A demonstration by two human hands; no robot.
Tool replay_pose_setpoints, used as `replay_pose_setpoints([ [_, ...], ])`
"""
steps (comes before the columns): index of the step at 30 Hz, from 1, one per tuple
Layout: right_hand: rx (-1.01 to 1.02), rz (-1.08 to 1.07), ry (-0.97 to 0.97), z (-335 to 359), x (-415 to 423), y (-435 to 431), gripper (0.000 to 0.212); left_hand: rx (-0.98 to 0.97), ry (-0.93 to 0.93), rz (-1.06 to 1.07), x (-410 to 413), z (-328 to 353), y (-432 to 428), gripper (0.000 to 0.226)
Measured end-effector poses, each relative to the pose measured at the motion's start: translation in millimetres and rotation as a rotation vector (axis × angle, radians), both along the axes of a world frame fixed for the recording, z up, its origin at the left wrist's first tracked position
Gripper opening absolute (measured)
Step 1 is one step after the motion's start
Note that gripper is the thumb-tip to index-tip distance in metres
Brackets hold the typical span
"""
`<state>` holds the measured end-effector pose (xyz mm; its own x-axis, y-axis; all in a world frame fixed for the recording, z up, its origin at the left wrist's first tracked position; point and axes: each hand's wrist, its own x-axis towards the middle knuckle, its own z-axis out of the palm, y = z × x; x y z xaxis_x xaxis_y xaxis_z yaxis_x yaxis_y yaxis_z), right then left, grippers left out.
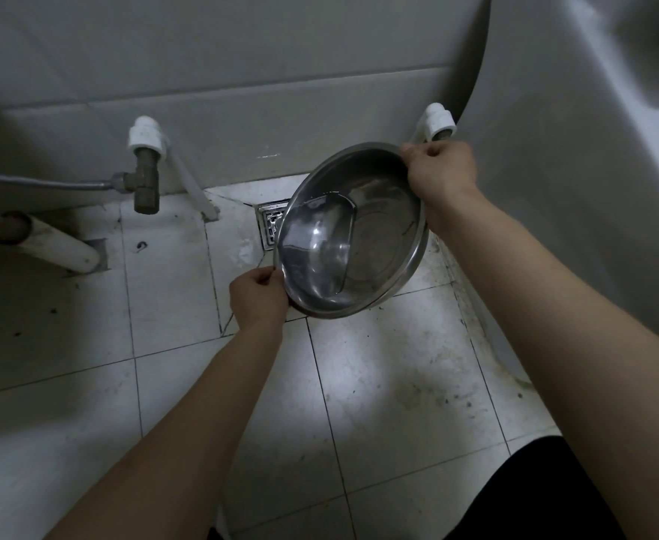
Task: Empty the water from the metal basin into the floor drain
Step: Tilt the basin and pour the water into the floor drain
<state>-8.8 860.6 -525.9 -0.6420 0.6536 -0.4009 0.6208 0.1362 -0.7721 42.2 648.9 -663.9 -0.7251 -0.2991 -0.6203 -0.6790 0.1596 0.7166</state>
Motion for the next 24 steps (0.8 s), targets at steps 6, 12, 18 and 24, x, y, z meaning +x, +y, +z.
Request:
replay_pose_setpoints([
  [6, 0.024, -0.014, 0.024, -0.2, -1.1, -0.4, 0.034, 0.001, 0.006, -0.011, 0.4, 0.0, -0.1, 0.022],
  [12, 0.021, -0.012, 0.007, 0.1, -0.9, -0.1, 0.028, 0.003, 0.002, -0.004, 0.9, 0.1, 0.6, 0.022],
  [18, 0.006, -0.026, 0.006, -0.5, -1.0, -0.9, 0.034, 0.005, 0.005, 0.005, -0.2, -1.2, -0.5, 0.023],
  [24, 0.024, -0.022, 0.005, 0.2, -1.3, -0.3, 0.033, 0.015, 0.004, 0.019, -1.3, -1.9, 0.9, 0.023],
])
